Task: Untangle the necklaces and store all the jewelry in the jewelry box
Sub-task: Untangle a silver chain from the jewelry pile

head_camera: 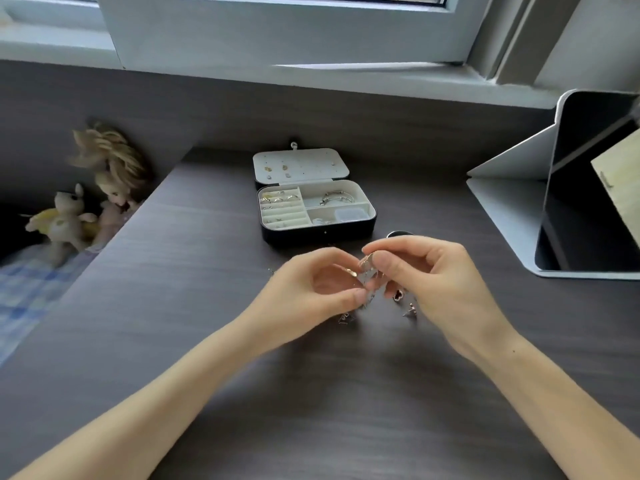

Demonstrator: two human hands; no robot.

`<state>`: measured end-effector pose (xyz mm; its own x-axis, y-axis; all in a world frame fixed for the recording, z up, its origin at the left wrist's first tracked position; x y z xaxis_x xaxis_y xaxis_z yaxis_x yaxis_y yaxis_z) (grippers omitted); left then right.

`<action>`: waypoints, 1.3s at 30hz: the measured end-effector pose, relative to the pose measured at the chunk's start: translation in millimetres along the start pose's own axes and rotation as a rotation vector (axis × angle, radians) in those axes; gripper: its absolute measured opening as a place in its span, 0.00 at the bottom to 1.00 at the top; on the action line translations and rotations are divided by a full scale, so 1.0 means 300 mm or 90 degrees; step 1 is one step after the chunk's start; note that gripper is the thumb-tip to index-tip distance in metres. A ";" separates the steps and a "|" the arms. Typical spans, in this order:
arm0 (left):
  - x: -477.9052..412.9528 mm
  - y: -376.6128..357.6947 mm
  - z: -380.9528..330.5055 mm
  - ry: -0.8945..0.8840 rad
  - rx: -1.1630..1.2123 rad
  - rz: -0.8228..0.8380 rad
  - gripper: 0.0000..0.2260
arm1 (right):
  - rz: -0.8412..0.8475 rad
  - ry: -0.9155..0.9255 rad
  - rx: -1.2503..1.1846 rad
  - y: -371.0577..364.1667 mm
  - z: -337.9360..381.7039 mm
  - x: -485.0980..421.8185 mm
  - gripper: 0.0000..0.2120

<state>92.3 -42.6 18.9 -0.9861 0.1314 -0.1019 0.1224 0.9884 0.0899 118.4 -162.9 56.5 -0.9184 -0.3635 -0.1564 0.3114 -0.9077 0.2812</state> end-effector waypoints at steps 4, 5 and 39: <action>0.024 -0.027 0.015 0.045 0.024 0.045 0.04 | 0.035 -0.041 -0.032 -0.009 -0.013 0.019 0.05; 0.029 -0.029 0.012 0.046 0.023 0.056 0.02 | 0.042 -0.048 -0.035 -0.008 -0.015 0.026 0.05; 0.232 0.087 -0.053 -0.060 -0.416 0.249 0.05 | 0.401 0.065 0.306 0.006 -0.100 0.305 0.04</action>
<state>25.1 -9.0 29.9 -0.8672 0.4974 -0.0241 0.3399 0.6265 0.7014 42.1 -204.0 14.2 -0.5706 -0.8165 0.0879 0.6035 -0.3443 0.7191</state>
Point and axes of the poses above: each hand's wrist, its own x-axis away from the middle knuckle, its own y-axis out of the back of the hand, z = x × y, the point moved 10 cm from there along -x, towards the middle knuckle, and after that the axes turned 7 degrees about x, right-handed, at the moved point
